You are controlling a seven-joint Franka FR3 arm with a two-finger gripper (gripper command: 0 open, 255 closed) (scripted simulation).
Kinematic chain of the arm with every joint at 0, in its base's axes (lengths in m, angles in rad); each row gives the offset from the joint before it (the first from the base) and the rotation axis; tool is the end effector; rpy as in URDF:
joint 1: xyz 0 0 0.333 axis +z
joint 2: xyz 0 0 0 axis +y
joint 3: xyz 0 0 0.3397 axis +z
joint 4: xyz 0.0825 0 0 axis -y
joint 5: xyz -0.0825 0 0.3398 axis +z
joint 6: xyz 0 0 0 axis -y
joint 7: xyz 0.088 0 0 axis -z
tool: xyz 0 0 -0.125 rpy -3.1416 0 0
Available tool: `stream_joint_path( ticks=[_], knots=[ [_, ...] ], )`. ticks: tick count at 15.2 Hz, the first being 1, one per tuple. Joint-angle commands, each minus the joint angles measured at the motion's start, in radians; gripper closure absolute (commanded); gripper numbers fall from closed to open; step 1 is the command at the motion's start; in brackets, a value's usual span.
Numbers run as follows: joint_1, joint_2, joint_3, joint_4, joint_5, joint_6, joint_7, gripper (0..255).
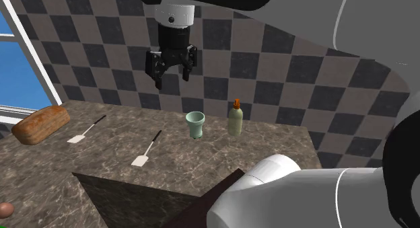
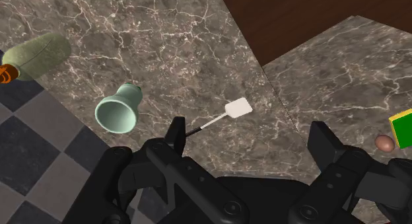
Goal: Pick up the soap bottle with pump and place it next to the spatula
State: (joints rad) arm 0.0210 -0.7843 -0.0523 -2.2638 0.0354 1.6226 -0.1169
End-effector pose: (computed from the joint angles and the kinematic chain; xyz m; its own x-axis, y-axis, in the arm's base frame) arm 0.2543 -0.0109 0.6336 0.9844 0.0935 0.1492 0.1027 -0.9932 -0.0551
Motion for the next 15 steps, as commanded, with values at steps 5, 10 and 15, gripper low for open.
stream_joint_path(
  ticks=[5, 10, 15],
  knots=[
    [-0.023, 0.044, -0.07, -0.036, -0.041, 0.071, -0.074, 0],
    [-0.049, 0.125, -0.159, -0.057, -0.085, 0.164, -0.165, 0],
    [-0.068, 0.233, -0.25, -0.049, -0.113, 0.257, -0.257, 0]
  ],
)
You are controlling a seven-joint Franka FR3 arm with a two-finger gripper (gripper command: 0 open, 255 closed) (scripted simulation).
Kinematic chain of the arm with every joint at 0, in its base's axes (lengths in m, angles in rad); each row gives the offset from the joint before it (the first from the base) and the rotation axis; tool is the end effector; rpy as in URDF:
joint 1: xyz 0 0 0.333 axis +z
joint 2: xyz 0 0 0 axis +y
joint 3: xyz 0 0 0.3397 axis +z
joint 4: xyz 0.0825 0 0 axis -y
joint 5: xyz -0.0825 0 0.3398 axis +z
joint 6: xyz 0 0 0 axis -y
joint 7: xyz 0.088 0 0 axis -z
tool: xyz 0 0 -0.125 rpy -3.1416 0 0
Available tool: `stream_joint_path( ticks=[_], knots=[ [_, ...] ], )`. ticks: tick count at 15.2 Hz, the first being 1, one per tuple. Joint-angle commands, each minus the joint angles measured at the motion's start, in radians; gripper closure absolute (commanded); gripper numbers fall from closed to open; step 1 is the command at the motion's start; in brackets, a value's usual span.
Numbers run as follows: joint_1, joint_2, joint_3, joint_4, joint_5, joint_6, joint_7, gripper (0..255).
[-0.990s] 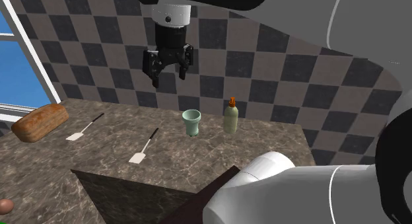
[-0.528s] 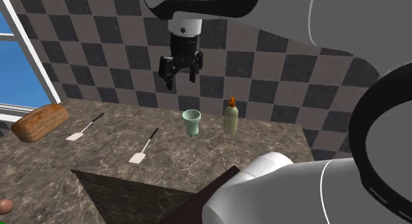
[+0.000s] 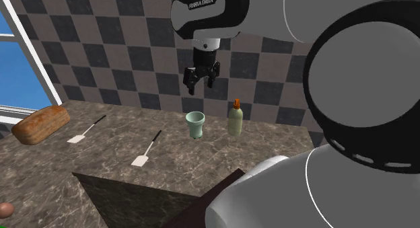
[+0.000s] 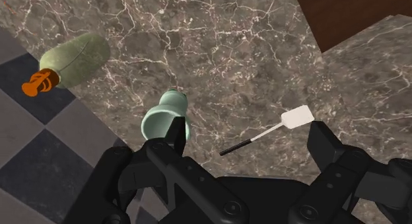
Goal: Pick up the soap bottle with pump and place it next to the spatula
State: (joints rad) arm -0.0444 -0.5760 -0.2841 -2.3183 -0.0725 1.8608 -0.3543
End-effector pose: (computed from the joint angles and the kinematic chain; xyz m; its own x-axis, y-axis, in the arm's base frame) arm 0.3141 -0.1360 0.5626 0.9895 0.0760 0.1232 0.0817 -0.9958 -0.0418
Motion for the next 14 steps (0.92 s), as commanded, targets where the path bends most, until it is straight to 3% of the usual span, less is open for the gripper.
stream_joint_path(
  ticks=[1, 8, 14],
  knots=[
    [-0.006, 0.05, -0.037, 0.01, -0.008, 0.038, -0.038, 0],
    [-0.016, 0.25, -0.165, 0.078, 0.008, 0.157, -0.182, 0],
    [-0.025, 0.46, -0.265, 0.181, 0.091, 0.236, -0.331, 0]
  ],
)
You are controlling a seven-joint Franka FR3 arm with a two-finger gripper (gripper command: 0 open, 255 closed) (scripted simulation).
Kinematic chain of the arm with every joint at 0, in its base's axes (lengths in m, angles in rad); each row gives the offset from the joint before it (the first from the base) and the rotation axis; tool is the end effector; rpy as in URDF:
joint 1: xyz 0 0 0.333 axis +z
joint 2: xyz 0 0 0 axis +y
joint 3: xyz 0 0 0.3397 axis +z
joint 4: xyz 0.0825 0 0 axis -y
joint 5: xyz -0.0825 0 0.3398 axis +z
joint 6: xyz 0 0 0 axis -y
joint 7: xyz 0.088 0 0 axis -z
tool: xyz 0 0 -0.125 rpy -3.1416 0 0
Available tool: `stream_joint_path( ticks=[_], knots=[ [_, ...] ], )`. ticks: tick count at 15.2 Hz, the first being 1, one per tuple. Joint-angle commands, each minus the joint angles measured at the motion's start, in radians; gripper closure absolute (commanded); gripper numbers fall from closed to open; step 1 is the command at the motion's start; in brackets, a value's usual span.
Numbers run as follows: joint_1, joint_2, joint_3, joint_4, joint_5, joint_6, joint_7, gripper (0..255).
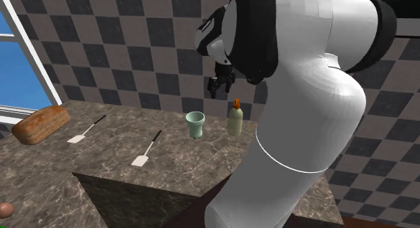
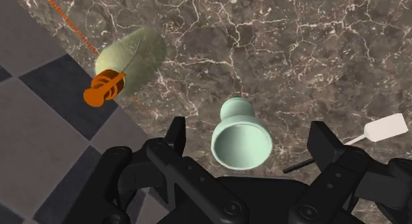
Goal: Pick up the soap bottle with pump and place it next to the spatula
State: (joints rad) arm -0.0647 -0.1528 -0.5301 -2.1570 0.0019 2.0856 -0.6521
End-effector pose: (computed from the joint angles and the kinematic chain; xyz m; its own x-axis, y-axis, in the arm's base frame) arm 0.3875 -0.2733 0.4858 0.9937 0.0576 0.0957 0.0604 -0.9978 -0.0259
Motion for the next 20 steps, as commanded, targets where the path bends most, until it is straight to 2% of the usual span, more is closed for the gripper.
stream_joint_path(
  ticks=[1, 7, 14, 20],
  knots=[
    [-0.009, 0.075, -0.033, 0.041, 0.038, 0.021, -0.061, 0],
    [-0.067, 0.32, -0.078, 0.197, 0.19, 0.05, -0.228, 0],
    [-0.202, 0.591, -0.054, 0.43, 0.339, 0.029, -0.364, 0],
    [-0.213, 0.632, -0.035, 0.406, 0.369, 0.088, -0.382, 0]
  ],
)
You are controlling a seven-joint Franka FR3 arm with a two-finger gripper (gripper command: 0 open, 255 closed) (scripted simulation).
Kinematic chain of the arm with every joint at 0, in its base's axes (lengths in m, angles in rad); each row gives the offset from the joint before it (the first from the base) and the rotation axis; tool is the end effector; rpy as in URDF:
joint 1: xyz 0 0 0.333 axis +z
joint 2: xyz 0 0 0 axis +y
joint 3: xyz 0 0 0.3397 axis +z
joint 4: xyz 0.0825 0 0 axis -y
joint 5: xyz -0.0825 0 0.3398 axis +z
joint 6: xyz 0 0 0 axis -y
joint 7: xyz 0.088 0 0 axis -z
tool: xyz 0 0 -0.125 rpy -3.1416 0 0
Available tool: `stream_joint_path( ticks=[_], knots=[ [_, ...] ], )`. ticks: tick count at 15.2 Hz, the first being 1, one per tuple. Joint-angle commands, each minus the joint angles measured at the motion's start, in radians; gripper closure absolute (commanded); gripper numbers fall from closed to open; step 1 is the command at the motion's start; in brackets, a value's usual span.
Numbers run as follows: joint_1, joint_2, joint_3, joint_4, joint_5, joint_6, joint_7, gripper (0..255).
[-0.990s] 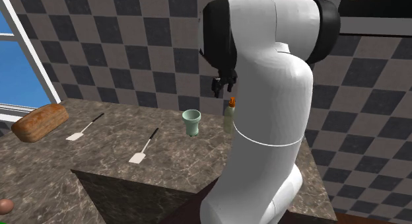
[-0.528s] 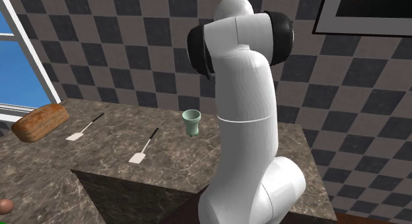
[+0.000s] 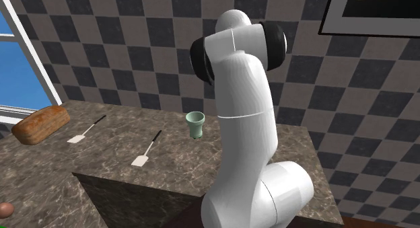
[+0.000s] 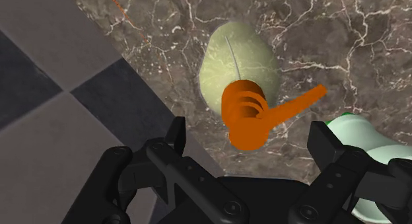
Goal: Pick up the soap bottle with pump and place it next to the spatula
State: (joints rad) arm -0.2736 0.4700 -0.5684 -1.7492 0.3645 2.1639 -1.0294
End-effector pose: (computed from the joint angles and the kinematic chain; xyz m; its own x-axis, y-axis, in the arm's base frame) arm 0.4632 -0.4278 0.3676 0.9970 0.0391 0.0670 0.0396 -0.9992 -0.0067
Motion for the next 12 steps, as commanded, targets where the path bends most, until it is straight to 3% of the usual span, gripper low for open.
stream_joint_path(
  ticks=[1, 9, 10, 12],
  knots=[
    [-0.005, 0.017, 0.007, -0.005, 0.012, 0.019, -0.008, 0],
    [-0.007, 0.021, 0.009, -0.006, 0.015, 0.025, -0.01, 0],
    [-0.007, 0.021, 0.009, -0.006, 0.015, 0.025, -0.01, 255],
    [-0.007, 0.021, 0.009, -0.006, 0.015, 0.025, -0.01, 255]
  ],
)
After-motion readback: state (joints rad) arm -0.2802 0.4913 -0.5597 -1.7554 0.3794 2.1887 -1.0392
